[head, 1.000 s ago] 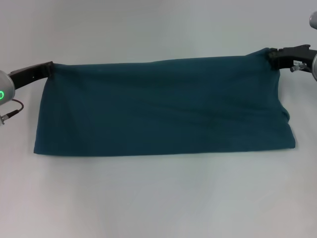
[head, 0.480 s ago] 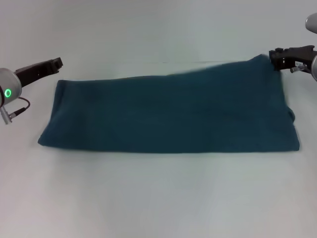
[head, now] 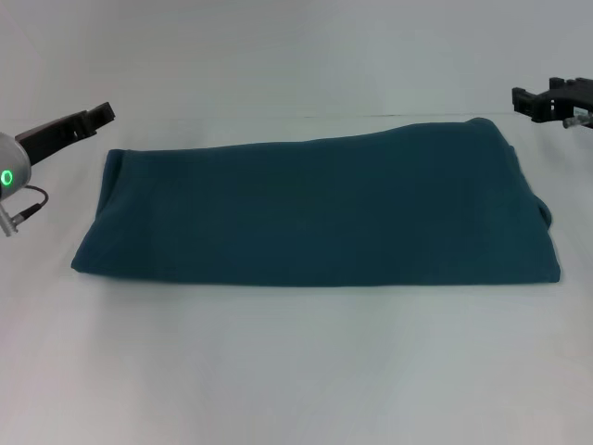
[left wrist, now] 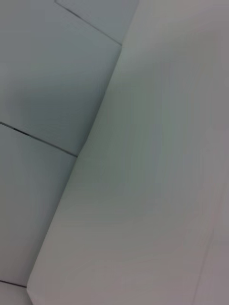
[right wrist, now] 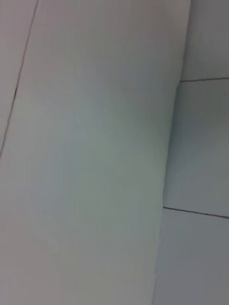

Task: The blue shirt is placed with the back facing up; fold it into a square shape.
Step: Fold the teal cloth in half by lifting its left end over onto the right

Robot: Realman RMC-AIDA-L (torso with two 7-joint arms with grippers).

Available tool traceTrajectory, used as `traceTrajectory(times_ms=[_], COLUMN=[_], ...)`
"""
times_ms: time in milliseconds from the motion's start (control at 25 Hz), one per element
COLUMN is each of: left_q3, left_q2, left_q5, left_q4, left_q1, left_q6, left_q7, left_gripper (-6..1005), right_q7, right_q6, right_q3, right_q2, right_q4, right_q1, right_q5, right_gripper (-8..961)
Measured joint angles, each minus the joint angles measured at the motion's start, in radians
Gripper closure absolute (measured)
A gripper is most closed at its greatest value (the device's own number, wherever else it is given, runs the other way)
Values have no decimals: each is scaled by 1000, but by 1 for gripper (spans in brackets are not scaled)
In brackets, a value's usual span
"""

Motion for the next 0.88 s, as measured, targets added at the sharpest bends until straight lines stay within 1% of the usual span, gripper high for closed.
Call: traceTrajectory(times_ms=[80, 160, 240, 360, 440, 560, 640, 760, 880], left_q3=[0, 0, 0, 0, 0, 4, 8, 10, 13], left_q2=[2, 4, 5, 5, 2, -4, -5, -6, -6], left_q5=[0, 0, 0, 0, -3, -12, -15, -15, -13], left_q4=[7, 20, 34, 67, 89, 117, 128, 142, 160], left_q1=[9, 24, 39, 74, 99, 135, 158, 186, 214], left_q6=[25, 75, 137, 251, 329, 408, 453, 514, 558], left_q7=[0, -1, -1, 0, 0, 1, -2, -5, -4], left_gripper=[494, 452, 409, 213, 213, 213, 213, 214, 214], right_q7=[35, 81, 131, 207, 242, 272, 302, 364, 410], right_q6=[-48, -134, -229, -388, -479, -593, -658, -735, -789], right_q3=[-1, -1, -1, 2, 6, 8, 5, 0, 1], right_q2=[-7, -18, -28, -35, -28, -12, -11, -30, -57], right_q4=[-13, -39, -69, -128, -182, -254, -287, -302, -298], right_q1=[-17, -43, -73, -123, -162, -221, -253, -282, -307], right_q5=[0, 0, 0, 0, 6, 38, 59, 60, 57], right_gripper=[372, 280, 258, 226, 227, 229, 231, 233, 235])
